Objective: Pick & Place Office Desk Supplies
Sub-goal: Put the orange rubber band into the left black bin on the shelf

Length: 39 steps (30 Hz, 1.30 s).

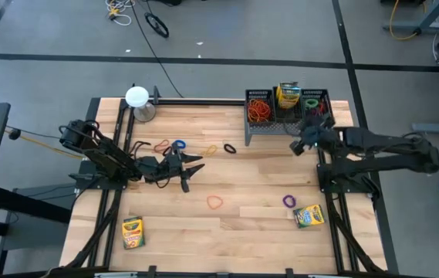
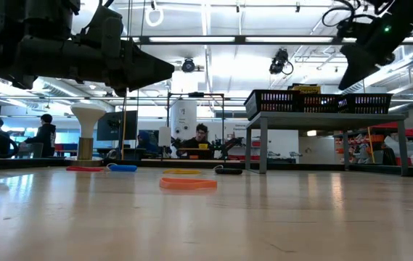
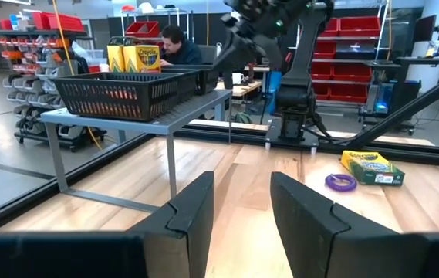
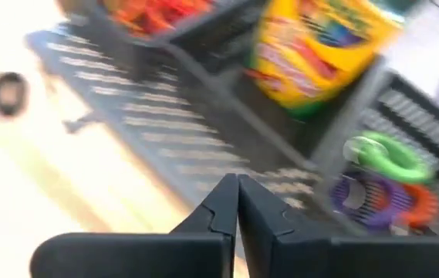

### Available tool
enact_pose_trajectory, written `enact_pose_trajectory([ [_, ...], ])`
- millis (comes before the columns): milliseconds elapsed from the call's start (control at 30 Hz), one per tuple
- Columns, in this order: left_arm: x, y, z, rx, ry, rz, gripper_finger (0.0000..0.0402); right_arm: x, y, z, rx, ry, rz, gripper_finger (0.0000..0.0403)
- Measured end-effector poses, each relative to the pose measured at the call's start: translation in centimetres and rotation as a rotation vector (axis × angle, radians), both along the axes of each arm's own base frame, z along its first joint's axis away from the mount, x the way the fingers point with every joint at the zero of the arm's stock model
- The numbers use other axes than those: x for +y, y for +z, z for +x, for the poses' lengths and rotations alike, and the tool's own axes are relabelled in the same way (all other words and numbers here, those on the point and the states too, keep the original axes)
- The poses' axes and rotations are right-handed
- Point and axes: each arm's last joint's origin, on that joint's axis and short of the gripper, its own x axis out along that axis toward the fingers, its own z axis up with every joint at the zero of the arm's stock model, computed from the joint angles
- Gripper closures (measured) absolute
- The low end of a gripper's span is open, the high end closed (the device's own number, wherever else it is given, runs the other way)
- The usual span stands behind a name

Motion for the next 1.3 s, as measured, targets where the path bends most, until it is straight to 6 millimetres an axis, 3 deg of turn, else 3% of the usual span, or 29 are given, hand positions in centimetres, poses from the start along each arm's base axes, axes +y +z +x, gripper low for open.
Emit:
enact_pose_trajectory([
  [133, 0.0, 0.0, 0.0, 0.001, -0.001, -0.002, 0.0266, 1.6, -0.7, 0.8, -0.058, 0.115, 0.003, 0.0391],
  [567, 0.0, -0.3, 0.1, 0.032, -0.006, -0.004, 0.0266, 6.4, -0.1, 2.6, -0.231, 0.357, -0.041, 0.0396],
  [700, -0.4, -0.5, 0.9, 0.104, -0.048, 0.027, 0.0266, 8.4, -0.6, 3.7, -0.238, 0.449, -0.03, 0.0395],
  [967, -1.7, 0.4, 4.2, 0.253, -0.248, 0.024, 0.0266, 12.6, -3.2, 5.7, -0.143, 0.58, -0.082, 0.0396],
  [1067, -1.9, 0.7, 5.1, 0.305, -0.262, 0.001, 0.0266, 14.0, -5.2, 6.0, -0.155, 0.591, -0.153, 0.0395],
  [1300, -3.1, 1.2, 6.8, 0.476, -0.277, -0.004, 0.0271, 14.5, -10.0, 5.3, -0.239, 0.633, -0.121, 0.0395],
])
